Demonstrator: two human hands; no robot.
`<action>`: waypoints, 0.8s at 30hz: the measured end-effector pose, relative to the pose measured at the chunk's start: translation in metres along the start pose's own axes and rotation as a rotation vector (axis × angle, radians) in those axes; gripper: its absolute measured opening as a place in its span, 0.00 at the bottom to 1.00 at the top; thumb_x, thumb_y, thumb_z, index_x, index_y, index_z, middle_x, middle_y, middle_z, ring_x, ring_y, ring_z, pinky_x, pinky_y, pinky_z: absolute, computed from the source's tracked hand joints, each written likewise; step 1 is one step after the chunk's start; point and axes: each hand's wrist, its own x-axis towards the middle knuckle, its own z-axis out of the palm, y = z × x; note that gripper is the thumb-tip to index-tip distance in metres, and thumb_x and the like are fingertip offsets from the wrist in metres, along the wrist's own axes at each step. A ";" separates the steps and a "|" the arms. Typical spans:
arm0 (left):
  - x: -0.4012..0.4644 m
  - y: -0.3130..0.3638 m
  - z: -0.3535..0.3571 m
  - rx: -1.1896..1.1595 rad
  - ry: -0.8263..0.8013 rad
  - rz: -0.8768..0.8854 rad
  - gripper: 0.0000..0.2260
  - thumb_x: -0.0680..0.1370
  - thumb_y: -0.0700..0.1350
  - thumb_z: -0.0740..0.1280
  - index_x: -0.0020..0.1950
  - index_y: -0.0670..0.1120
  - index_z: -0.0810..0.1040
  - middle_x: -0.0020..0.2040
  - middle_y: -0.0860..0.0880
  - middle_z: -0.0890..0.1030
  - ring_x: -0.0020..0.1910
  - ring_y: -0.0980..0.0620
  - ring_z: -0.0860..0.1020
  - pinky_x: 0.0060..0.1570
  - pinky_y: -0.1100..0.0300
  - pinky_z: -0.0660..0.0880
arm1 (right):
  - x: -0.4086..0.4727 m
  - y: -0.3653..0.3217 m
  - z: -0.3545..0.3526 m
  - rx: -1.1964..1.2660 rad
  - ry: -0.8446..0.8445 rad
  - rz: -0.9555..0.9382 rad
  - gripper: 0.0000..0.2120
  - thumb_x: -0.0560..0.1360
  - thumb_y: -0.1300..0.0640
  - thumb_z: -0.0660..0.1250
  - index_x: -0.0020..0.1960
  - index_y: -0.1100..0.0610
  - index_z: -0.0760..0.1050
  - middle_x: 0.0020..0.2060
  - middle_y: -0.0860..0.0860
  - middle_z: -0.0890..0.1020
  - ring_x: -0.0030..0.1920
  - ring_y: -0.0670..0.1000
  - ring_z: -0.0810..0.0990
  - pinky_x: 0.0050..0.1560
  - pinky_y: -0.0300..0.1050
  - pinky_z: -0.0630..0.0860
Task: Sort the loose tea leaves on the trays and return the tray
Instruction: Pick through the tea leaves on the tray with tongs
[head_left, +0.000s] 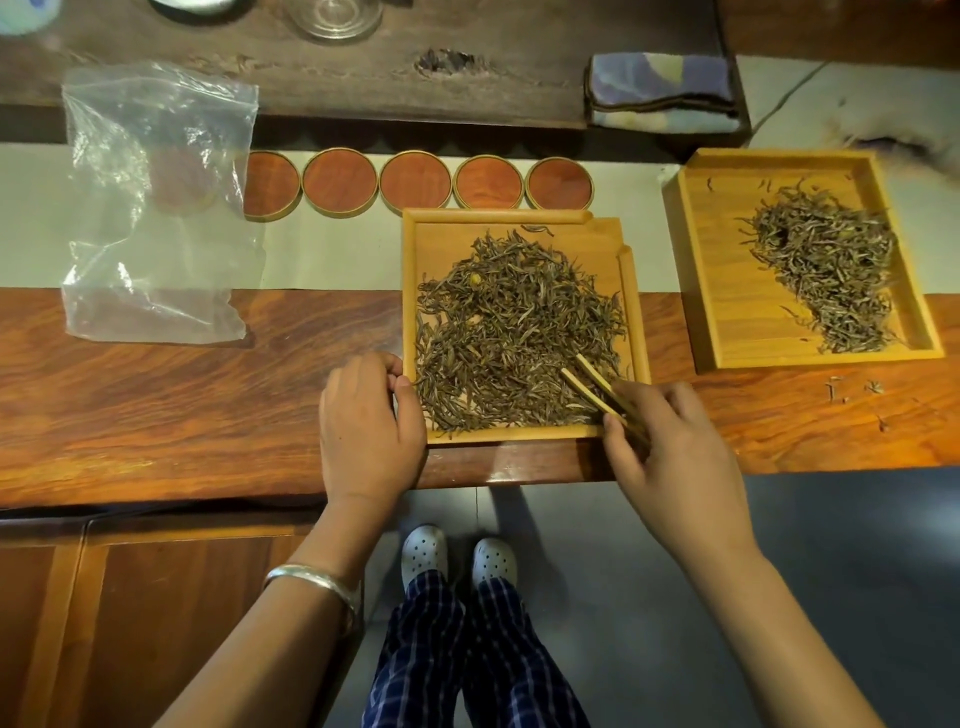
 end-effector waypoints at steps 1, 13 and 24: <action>0.000 0.000 0.000 0.000 -0.002 -0.004 0.06 0.75 0.42 0.58 0.46 0.43 0.73 0.42 0.45 0.75 0.43 0.46 0.71 0.44 0.51 0.67 | -0.004 0.002 0.000 0.007 0.010 0.004 0.14 0.75 0.55 0.67 0.60 0.56 0.76 0.48 0.53 0.75 0.41 0.56 0.79 0.33 0.43 0.72; 0.000 -0.001 0.001 0.011 0.001 -0.002 0.07 0.76 0.43 0.57 0.45 0.42 0.73 0.42 0.43 0.76 0.43 0.44 0.71 0.44 0.48 0.69 | -0.024 0.016 -0.009 0.037 0.004 0.022 0.14 0.75 0.55 0.67 0.60 0.56 0.76 0.46 0.52 0.74 0.38 0.55 0.77 0.29 0.46 0.73; 0.000 0.000 0.001 0.002 0.007 0.001 0.07 0.76 0.42 0.57 0.46 0.41 0.73 0.42 0.43 0.76 0.42 0.44 0.71 0.43 0.50 0.67 | 0.032 -0.004 -0.005 0.012 0.080 -0.073 0.15 0.77 0.54 0.64 0.62 0.57 0.75 0.50 0.56 0.74 0.44 0.57 0.78 0.37 0.46 0.74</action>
